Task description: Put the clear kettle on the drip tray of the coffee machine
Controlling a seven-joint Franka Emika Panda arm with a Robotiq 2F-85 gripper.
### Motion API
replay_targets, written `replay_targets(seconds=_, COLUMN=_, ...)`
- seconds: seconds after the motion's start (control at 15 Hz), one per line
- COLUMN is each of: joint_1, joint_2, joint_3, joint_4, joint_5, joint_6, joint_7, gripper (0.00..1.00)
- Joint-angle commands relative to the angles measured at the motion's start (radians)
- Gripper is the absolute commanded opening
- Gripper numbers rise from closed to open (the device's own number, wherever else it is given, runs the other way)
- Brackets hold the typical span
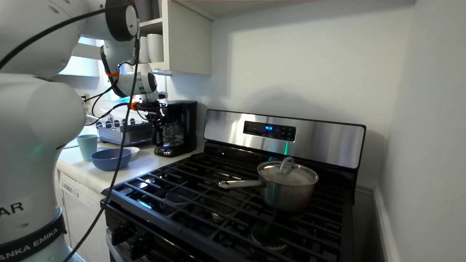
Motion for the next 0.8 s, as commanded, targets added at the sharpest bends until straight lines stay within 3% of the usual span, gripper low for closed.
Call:
replay_targets(seconds=0.0, joint_1=0.027, joint_2=0.084, joint_3=-0.027, joint_4=0.147, joint_5=0.030, joint_6=-0.063, joint_7=-0.015, gripper=0.08)
replay_targets(seconds=0.27, joint_1=0.038, joint_2=0.137, joint_3=-0.038, joint_4=0.236, joint_5=0.037, joint_6=-0.117, joint_7=-0.007, gripper=0.08)
replay_targets(seconds=0.67, joint_1=0.058, joint_2=0.169, joint_3=-0.049, joint_4=0.275, joint_5=0.035, joint_6=-0.142, joint_7=-0.011, gripper=0.08)
replay_targets(seconds=0.73, joint_1=0.059, joint_2=0.167, joint_3=-0.052, joint_4=0.273, joint_5=0.034, joint_6=-0.145, joint_7=-0.009, gripper=0.36)
